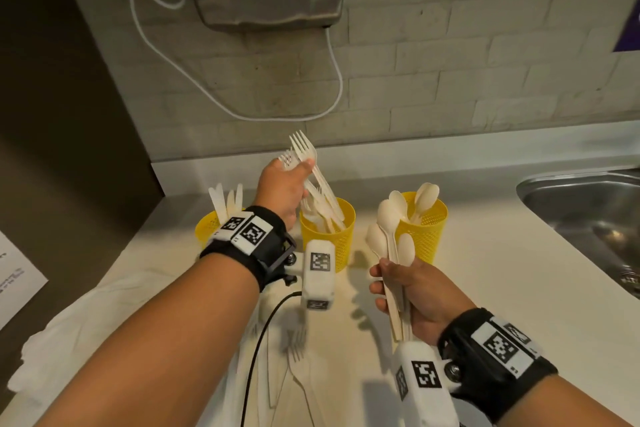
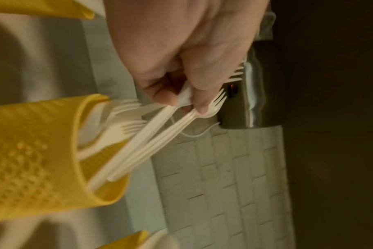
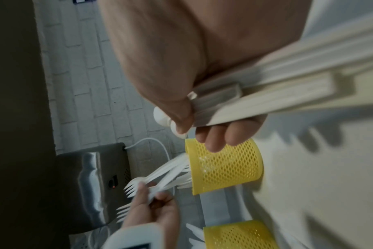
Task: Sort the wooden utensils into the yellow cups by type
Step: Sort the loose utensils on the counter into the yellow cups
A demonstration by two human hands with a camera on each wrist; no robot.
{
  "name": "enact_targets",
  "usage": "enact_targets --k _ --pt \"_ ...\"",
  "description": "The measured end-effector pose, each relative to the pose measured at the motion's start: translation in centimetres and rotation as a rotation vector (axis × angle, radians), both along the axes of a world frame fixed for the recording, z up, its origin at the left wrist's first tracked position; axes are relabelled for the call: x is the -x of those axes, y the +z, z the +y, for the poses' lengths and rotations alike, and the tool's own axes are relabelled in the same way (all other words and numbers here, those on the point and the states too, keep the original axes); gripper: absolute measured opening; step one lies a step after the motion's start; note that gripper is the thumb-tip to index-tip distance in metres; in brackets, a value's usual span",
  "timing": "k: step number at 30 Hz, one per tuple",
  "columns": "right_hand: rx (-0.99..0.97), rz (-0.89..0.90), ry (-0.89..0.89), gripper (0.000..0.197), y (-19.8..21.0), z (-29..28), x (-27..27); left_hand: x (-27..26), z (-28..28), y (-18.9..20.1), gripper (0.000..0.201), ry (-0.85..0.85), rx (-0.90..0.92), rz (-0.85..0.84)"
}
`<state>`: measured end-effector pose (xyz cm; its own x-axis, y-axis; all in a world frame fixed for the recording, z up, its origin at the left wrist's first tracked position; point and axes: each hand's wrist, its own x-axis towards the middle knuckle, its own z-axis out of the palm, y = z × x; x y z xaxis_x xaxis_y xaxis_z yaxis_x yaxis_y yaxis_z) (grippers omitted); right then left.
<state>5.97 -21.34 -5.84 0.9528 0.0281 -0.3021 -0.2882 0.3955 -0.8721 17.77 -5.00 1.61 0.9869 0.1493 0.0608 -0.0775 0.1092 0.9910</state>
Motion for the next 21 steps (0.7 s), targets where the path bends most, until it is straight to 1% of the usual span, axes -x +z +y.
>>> enact_targets --k 2,6,10,12,14,15,18,21 --pt "0.004 0.002 0.003 0.009 0.1 -0.2 0.0 -0.3 -0.6 -1.0 0.002 0.028 -0.094 0.027" --pt "0.018 -0.007 -0.002 0.009 0.1 -0.5 0.1 -0.8 -0.8 -2.0 0.015 0.08 -0.189 0.029" --pt "0.006 -0.015 -0.006 0.011 0.1 -0.6 0.3 -1.0 -0.4 -1.3 0.007 0.141 -0.137 -0.032" --pt "0.002 -0.019 -0.01 0.012 0.2 -0.6 0.4 -1.2 0.0 -0.7 0.009 0.197 -0.157 -0.086" --pt "-0.001 -0.026 -0.011 0.013 0.2 -0.5 0.5 -1.2 0.0 -0.5 0.017 0.214 -0.253 -0.105" --pt "-0.002 -0.029 -0.008 0.013 0.3 -0.4 0.6 -1.0 0.0 -0.7 0.023 0.196 -0.327 -0.084" --pt "0.005 -0.023 0.017 0.013 0.4 -0.3 0.7 -0.3 -0.5 -2.0 0.045 0.067 -0.532 0.008" --pt "0.012 -0.01 0.051 0.012 0.6 -0.2 0.9 0.5 -0.2 -2.3 0.07 -0.015 -0.588 0.047"
